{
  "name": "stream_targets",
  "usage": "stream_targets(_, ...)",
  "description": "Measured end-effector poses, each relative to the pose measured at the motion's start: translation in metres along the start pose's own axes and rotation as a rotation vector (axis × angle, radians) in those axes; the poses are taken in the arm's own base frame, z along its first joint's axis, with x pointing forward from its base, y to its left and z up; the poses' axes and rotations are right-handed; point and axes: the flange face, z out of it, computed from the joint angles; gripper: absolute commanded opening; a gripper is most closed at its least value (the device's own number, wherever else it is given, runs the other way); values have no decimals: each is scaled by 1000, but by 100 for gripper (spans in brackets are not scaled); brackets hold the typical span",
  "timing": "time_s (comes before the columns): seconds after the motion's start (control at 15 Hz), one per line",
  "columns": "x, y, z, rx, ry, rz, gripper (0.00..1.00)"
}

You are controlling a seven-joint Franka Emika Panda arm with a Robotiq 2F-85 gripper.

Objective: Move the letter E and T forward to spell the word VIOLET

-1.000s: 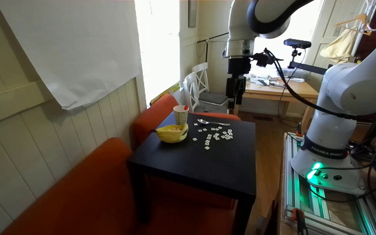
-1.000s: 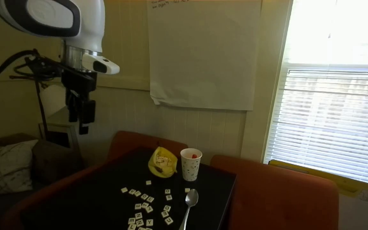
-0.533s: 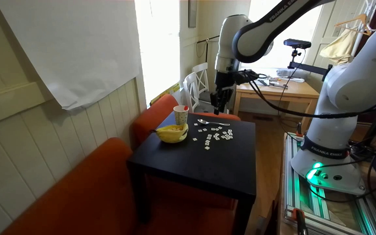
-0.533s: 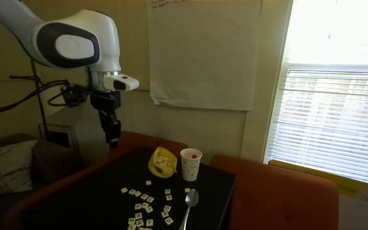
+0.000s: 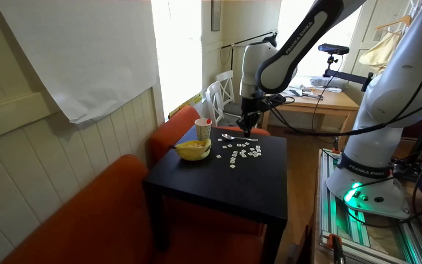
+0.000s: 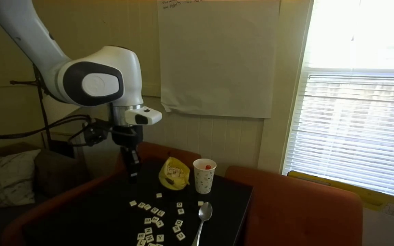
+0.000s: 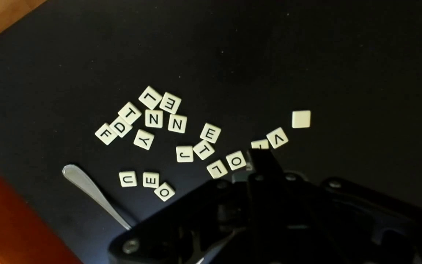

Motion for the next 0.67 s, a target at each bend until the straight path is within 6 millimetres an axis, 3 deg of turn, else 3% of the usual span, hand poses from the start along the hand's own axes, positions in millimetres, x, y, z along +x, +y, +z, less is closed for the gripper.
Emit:
stream_targets(0.2, 0, 3, 18, -1, -21, 9, 4)
stream_targets(0.67, 2, 5, 29, 0, -31, 14, 4)
